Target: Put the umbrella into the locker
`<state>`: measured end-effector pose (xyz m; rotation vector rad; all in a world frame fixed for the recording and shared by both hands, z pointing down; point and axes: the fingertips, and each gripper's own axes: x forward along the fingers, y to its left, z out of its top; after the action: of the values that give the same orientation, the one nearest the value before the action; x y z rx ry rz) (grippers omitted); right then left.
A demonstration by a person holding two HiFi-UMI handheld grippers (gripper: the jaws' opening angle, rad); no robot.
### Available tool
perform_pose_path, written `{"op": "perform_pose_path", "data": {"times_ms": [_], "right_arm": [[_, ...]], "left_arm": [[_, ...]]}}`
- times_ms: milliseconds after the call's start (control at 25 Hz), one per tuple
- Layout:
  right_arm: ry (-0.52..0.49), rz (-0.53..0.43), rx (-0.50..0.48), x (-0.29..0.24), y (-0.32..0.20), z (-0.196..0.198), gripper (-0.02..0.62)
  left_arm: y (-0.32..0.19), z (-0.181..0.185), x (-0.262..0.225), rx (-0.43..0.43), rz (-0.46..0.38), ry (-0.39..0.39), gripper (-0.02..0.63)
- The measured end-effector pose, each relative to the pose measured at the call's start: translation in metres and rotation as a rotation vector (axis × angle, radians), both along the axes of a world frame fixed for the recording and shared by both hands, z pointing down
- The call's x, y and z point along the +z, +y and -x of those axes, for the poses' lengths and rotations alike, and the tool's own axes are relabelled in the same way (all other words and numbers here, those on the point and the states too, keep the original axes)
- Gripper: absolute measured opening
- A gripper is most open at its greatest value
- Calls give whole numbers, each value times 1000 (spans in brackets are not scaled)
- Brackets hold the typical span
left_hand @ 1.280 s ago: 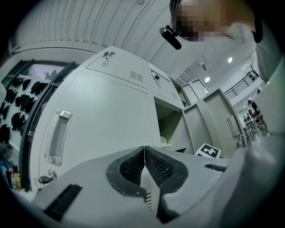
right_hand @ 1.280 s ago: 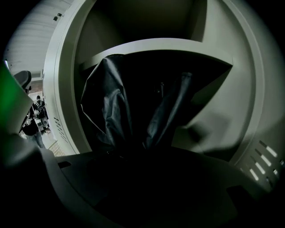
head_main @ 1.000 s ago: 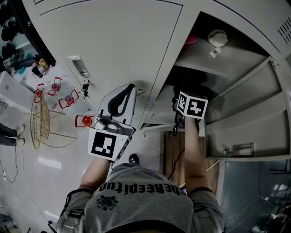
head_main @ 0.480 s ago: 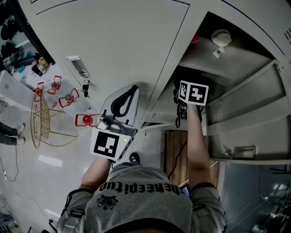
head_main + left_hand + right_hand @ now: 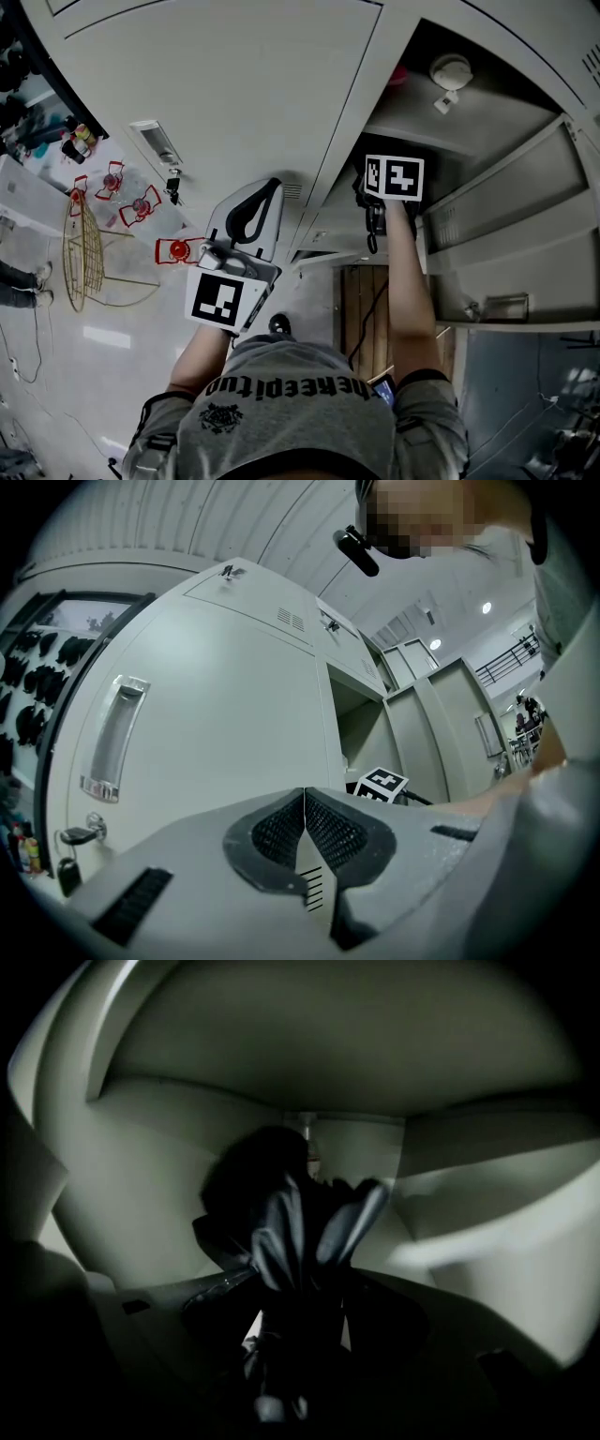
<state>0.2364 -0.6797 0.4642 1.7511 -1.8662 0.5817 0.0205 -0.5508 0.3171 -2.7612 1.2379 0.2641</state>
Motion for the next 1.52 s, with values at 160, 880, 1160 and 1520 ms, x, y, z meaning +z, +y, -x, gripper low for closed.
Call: {"op": "perform_pose_path", "data": {"times_ms": [160, 880, 1160, 1520], "right_arm": [[-35, -18, 2, -7, -4, -1, 261], [-75, -174, -4, -39, 24, 7, 179], [-98, -278, -24, -65, 60, 10, 2], [-116, -468, -11, -100, 117, 8, 2]], "left_arm": [[1, 1, 0, 1, 5, 8, 8], [10, -1, 5, 6, 15, 4, 8], [25, -12, -2, 24, 1, 4, 8], [47, -26, -13, 18, -13, 14, 8]]}}
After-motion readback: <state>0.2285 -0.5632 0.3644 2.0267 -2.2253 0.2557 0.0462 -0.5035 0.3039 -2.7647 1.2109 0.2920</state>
